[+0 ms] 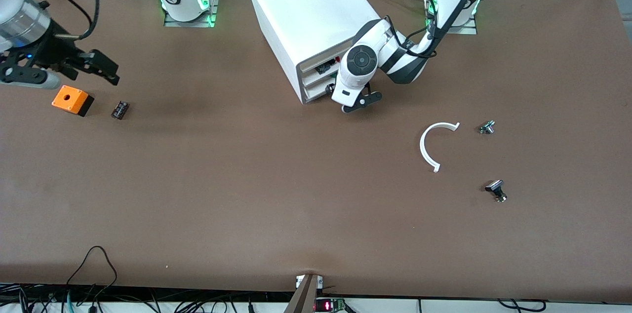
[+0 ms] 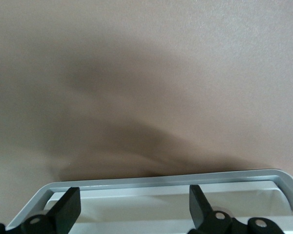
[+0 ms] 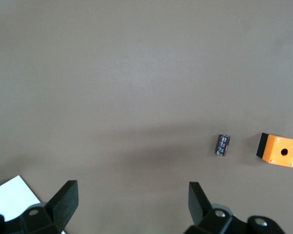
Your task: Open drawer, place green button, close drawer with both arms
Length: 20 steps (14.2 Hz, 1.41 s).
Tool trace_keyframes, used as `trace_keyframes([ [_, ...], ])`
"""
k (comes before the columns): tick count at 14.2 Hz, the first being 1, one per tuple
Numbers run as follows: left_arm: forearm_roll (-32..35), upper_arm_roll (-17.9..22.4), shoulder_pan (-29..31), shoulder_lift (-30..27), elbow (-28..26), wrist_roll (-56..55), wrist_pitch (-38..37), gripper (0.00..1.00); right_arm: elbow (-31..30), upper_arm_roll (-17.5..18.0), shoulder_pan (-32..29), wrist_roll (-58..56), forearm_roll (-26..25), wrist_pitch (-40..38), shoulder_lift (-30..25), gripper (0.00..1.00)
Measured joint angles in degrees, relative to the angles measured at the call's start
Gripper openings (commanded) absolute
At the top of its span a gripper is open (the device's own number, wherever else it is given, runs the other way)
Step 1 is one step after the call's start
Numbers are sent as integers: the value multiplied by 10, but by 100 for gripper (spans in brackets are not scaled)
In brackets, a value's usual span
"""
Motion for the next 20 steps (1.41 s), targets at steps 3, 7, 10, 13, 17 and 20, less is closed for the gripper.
trace_keyframes([
  [3, 0, -2, 0, 0, -1, 0, 0, 98, -13, 23, -25, -11, -1, 5, -11, 100],
  [7, 0, -8, -1, 0, -2, 0, -1, 98, -13, 26, -37, -33, -3, 16, -11, 100],
  [10, 0, -17, -3, 0, -5, -1, -2, 98, -13, 28, -37, -34, -3, 16, -11, 100],
  [13, 0, -20, -3, 0, -6, -2, -2, 98, -13, 29, -37, -35, -3, 16, -11, 100],
  [17, 1, -16, 18, -1, 3, 12, 0, 98, -13, 31, -37, -35, -3, 19, -10, 100],
  [20, 15, -14, 76, -13, 25, 70, -8, 99, -15, 32, -37, -35, -4, 40, -2, 100],
])
